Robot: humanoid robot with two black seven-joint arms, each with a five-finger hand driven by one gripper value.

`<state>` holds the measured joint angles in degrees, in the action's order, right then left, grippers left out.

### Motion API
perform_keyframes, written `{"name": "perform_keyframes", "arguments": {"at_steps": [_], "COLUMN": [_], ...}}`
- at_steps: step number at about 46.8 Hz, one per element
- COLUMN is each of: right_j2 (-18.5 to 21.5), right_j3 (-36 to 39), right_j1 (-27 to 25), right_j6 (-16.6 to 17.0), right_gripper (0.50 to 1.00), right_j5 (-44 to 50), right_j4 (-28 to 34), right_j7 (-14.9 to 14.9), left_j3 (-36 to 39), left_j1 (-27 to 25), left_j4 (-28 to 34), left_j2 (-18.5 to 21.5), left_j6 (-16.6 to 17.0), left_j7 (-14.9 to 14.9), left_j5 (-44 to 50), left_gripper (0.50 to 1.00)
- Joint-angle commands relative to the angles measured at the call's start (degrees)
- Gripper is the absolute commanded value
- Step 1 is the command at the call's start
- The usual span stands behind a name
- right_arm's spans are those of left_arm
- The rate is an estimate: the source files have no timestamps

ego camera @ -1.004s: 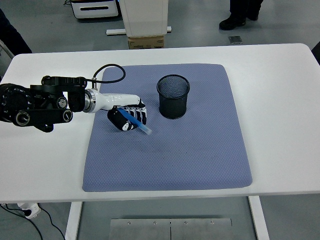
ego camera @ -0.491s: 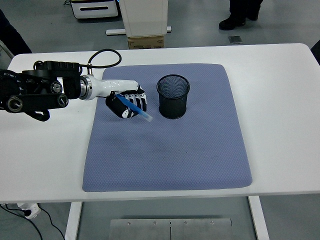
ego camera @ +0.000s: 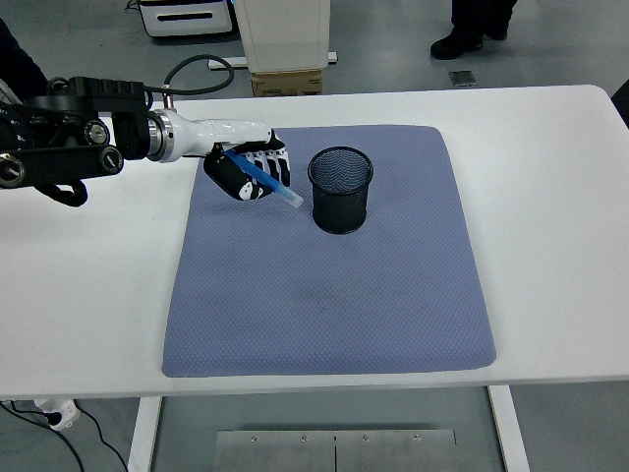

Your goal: Left hand places marker in pen holder

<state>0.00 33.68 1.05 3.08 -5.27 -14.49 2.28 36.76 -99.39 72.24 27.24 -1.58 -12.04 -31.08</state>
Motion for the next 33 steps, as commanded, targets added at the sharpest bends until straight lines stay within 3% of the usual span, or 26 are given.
{"name": "perform_keyframes", "arguments": {"at_steps": [1,26,33], "right_j2": [0.0,0.0,0.0], "right_j3": [-0.01,-0.01,-0.01], "right_j1": [0.0,0.0,0.0], "right_j6": [0.0,0.0,0.0], "right_gripper": [1.0,1.0,1.0], "right_j5": [0.0,0.0,0.0], "right_j4": [-0.01,-0.01,-0.01], "right_j7": [0.0,0.0,0.0], "left_j3": [-0.1,-6.87,-9.94], "left_j1": [-0.1,0.78,3.68], "left_j4": [0.0,-0.44,-2.37], "left_j2": [-0.17,-1.49,-2.8], "left_j6": [0.0,0.09,0.0], "left_j7": [0.0,0.35,0.35], "left_j5": [0.67,5.59,6.91], "left_gripper": [0.5,0.5,0.5]}}
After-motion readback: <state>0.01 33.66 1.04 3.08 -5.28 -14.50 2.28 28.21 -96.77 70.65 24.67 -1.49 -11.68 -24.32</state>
